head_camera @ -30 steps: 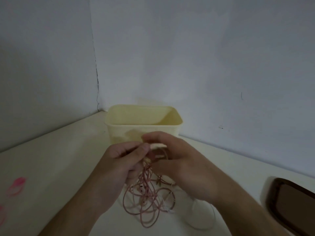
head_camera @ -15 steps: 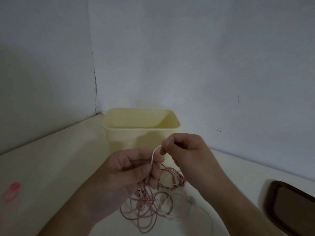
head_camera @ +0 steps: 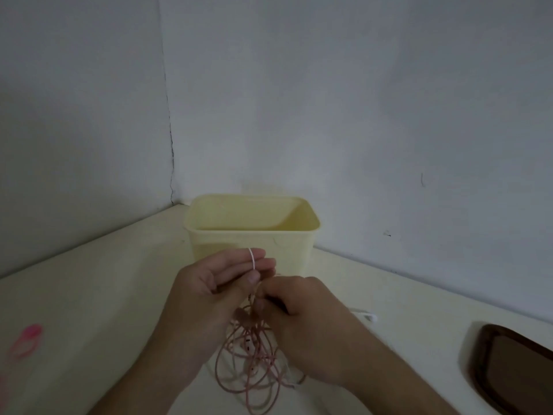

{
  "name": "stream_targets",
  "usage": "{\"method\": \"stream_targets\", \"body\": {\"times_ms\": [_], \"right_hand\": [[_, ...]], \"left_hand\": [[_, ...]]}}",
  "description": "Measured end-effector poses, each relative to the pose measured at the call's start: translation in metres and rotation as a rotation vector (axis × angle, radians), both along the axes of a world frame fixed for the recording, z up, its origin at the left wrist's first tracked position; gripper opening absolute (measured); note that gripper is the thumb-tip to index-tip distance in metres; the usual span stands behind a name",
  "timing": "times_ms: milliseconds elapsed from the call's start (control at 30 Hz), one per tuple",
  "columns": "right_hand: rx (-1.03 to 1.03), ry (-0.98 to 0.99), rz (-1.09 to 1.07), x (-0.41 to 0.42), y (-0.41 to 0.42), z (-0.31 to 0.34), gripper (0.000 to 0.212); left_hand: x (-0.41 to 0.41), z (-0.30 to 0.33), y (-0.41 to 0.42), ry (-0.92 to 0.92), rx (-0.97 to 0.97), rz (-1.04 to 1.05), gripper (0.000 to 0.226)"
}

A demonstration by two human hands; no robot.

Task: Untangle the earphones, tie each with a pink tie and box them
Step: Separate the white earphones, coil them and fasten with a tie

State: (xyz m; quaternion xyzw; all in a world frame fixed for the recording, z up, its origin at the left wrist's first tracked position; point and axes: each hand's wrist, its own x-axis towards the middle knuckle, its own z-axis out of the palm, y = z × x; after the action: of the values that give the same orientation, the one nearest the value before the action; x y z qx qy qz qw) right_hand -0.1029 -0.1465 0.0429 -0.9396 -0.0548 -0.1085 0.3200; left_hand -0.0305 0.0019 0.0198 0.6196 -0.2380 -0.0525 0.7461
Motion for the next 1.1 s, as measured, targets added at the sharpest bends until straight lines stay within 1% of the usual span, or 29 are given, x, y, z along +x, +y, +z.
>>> {"method": "stream_targets", "body": {"times_ms": [67, 100, 233, 300, 367, 433, 500, 567, 633, 700, 733, 767, 800, 867, 900, 967, 1000, 1100], "right_hand": [[-0.010, -0.009, -0.031, -0.002, -0.003, 0.005, 0.020], [-0.008, -0.031, -0.065, -0.003, -0.005, 0.007, 0.019], [0.018, -0.221, -0.152, -0.005, -0.013, 0.014, 0.021], [0.070, -0.277, -0.152, -0.005, -0.015, 0.015, 0.019], [0.162, -0.283, -0.134, -0.004, -0.015, 0.015, 0.020], [0.237, -0.270, -0.125, -0.003, -0.016, 0.014, 0.021], [0.271, -0.258, -0.138, -0.001, -0.015, 0.010, 0.024], [0.253, -0.253, -0.166, 0.003, -0.013, 0.003, 0.028], [0.196, -0.254, -0.163, 0.005, -0.011, -0.004, 0.027], [0.111, -0.240, -0.134, 0.006, -0.007, -0.008, 0.022], [0.076, -0.223, -0.115, 0.005, -0.004, -0.009, 0.023], [0.046, -0.202, -0.097, 0.004, -0.002, -0.008, 0.025], [0.019, -0.175, -0.076, 0.003, 0.000, -0.008, 0.023], [-0.042, -0.135, -0.036, 0.001, 0.004, -0.007, 0.017], [-0.070, -0.130, -0.020, 0.000, 0.006, -0.005, 0.016], [-0.112, -0.135, -0.011, -0.003, 0.007, 0.000, 0.013], [-0.114, -0.145, -0.021, -0.004, 0.006, 0.004, 0.012], [-0.067, -0.203, -0.083, -0.006, -0.002, 0.011, 0.013]], "left_hand": [[-0.001, -0.002, -0.002, -0.012, 0.055, 0.001, 0.035], [-0.002, -0.002, -0.002, -0.001, 0.064, -0.030, 0.037], [-0.003, 0.002, 0.001, 0.042, 0.079, -0.270, 0.016], [-0.001, 0.003, 0.004, 0.096, 0.016, -0.335, 0.013], [0.000, 0.005, 0.007, 0.171, -0.066, -0.378, 0.022], [0.000, 0.004, 0.007, 0.214, -0.099, -0.410, 0.024], [0.001, 0.002, 0.009, 0.235, -0.113, -0.446, 0.027], [0.001, 0.001, 0.010, 0.265, -0.158, -0.452, 0.047], [0.001, 0.001, 0.010, 0.301, -0.231, -0.390, 0.065], [0.002, 0.002, 0.011, 0.300, -0.314, -0.326, 0.072], [0.002, 0.003, 0.010, 0.295, -0.343, -0.291, 0.074], [0.002, 0.004, 0.009, 0.292, -0.360, -0.253, 0.072], [0.003, 0.004, 0.009, 0.288, -0.367, -0.212, 0.065], [0.003, 0.004, 0.008, 0.268, -0.350, -0.136, 0.032], [0.002, 0.006, 0.006, 0.224, -0.284, -0.093, 0.022], [0.001, 0.003, 0.002, 0.091, -0.101, -0.013, 0.019], [0.000, 0.002, 0.000, 0.054, -0.043, 0.003, 0.021], [-0.005, 0.002, -0.004, 0.030, 0.047, -0.076, 0.023]]}}
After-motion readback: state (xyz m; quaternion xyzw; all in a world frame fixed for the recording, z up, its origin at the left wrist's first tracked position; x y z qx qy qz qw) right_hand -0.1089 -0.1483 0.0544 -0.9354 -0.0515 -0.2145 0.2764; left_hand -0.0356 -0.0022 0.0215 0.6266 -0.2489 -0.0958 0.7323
